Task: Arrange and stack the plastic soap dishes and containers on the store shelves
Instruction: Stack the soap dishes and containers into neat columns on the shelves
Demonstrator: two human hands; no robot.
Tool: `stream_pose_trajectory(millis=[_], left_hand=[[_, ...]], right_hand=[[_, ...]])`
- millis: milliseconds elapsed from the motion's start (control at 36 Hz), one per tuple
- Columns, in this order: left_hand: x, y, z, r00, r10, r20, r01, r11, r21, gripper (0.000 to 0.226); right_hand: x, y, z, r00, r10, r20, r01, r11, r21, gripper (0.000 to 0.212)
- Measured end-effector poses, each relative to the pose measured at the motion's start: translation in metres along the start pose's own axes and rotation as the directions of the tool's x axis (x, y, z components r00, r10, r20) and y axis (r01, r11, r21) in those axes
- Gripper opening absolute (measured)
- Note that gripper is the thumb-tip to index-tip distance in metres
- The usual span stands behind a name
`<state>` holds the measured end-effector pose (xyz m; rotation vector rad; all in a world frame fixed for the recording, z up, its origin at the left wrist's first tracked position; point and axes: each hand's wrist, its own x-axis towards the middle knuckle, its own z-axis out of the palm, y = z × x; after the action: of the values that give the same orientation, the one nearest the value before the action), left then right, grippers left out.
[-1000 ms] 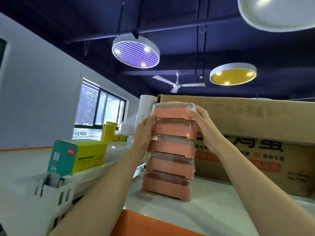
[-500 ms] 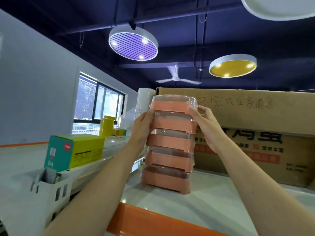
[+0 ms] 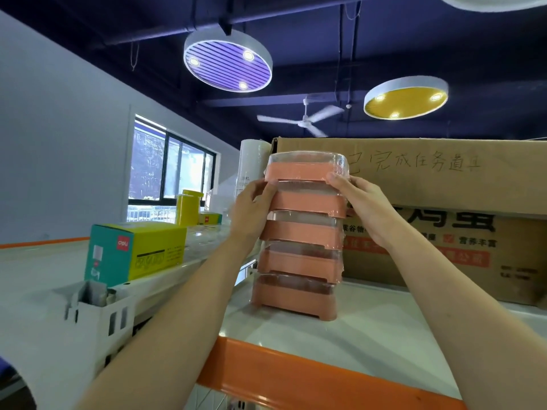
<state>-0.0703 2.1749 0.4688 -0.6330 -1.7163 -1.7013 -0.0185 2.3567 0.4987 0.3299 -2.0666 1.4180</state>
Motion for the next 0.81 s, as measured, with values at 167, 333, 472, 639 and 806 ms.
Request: stream_pose_trajectory(millis=[167,333,472,639,806], left_hand=[[0.003,-0.004,0.002,0.999,0.035,-0.012,-0.034,0.999,0.020,0.042],[0.006,-0.007,0.006,0.998,0.055,-0.019,-0.054,0.997,0.055,0.043],[0.005,-0.007,0.008,0.999,0.042,-0.031,-0.041,0.999,0.030,0.043],[-0.002,-0.007,0.005,0.999,0.028,-0.031,-0.025,0.995,0.099,0.047],[-0.018,0.007,-0.014,0.990,0.128,-0.063,-0.096,0.923,0.372,0.043]], right_hand=[[-0.005,-0.003,0.001,0.997,0.040,-0.066,-0.041,0.999,-0.002,0.075],[-0.009,-0.007,0.004,0.993,0.062,-0.104,-0.069,0.995,-0.072,0.087],[-0.017,-0.022,0.004,0.991,0.091,-0.098,-0.106,0.980,-0.166,0.088],[-0.028,-0.036,-0.001,0.987,0.104,-0.119,-0.142,0.911,-0.386,0.080],[-0.049,-0.049,-0.012,0.994,-0.027,-0.106,-0.046,0.779,-0.625,0.078]])
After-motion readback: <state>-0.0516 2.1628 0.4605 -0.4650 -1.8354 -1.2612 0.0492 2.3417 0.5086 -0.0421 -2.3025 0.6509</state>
